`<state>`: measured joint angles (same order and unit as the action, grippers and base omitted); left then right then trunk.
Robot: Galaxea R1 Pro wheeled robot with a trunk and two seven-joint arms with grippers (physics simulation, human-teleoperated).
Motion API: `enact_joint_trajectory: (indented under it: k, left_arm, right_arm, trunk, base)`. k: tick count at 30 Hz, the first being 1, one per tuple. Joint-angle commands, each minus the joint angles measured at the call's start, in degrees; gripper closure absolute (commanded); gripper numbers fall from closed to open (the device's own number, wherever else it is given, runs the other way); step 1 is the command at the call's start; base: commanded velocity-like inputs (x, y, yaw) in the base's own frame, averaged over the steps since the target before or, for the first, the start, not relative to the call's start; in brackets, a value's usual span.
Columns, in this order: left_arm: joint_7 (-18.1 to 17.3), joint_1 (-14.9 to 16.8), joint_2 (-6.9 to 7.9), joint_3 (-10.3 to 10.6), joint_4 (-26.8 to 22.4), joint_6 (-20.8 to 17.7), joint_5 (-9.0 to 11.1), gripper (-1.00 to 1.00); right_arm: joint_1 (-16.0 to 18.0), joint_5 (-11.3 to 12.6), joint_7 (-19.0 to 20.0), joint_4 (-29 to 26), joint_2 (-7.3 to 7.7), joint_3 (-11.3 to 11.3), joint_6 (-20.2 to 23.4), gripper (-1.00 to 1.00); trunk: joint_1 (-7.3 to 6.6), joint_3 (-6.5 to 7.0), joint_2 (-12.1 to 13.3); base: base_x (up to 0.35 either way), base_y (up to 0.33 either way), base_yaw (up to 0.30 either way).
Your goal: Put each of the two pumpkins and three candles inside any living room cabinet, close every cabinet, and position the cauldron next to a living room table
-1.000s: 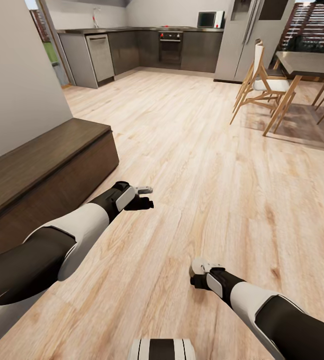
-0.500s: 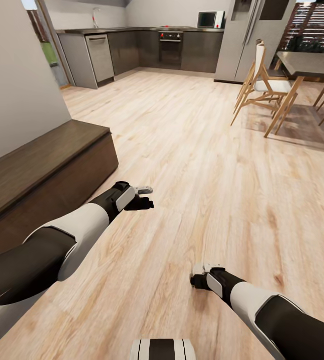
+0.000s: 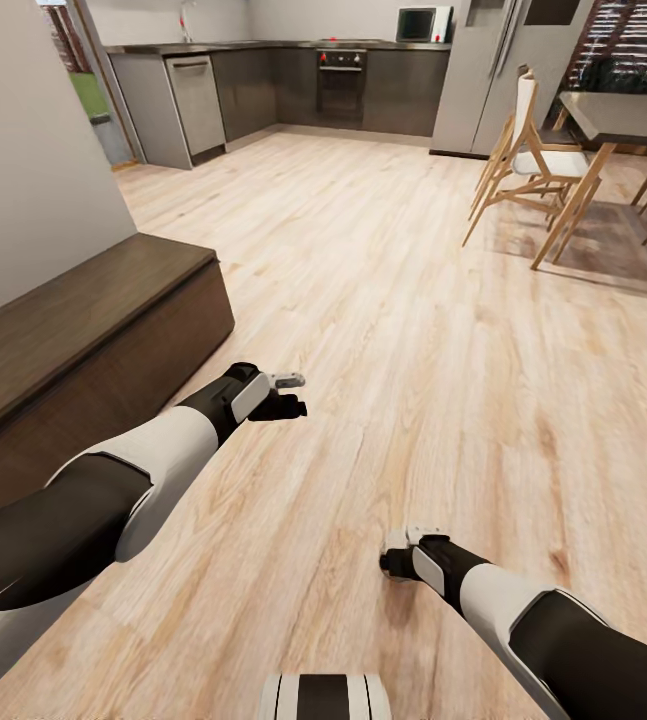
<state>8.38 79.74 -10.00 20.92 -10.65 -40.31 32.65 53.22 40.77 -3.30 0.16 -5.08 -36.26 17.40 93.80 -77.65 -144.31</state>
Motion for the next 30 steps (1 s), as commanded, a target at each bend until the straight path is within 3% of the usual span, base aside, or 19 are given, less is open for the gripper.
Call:
enact_joint_trajectory:
  k: [1,21,30]
  left_arm:
    - [0.41,0.05,0.0,0.18,-0.08,-0.2,0.49,-1.0]
    - [0.41,0.06,0.0,0.18,-0.08,-0.2,0.51,-1.0]
    - [0.41,0.03,0.0,0.18,-0.08,-0.2,0.52,-1.0]
  right_arm:
    - [0.04,0.55,-0.19,0.01,-0.02,-0.48,0.18,-1.0]
    - [-0.33,0.63,-0.13,-0.02,-0.02,-0.48,0.09,-1.0]
    - [-0.4,0.63,-0.17,-0.02,0.04,-0.48,0.09,-1.0]
  trunk:
    - [0.01,-0.27,-0.03]
    - [0.52,-4.7,-0.3]
    - [0.52,-4.7,-0.3]
  base:
    - [0.0,0.0,0.0]
    - [0.0,0.0,0.0]
    - [0.0,0.0,0.0]
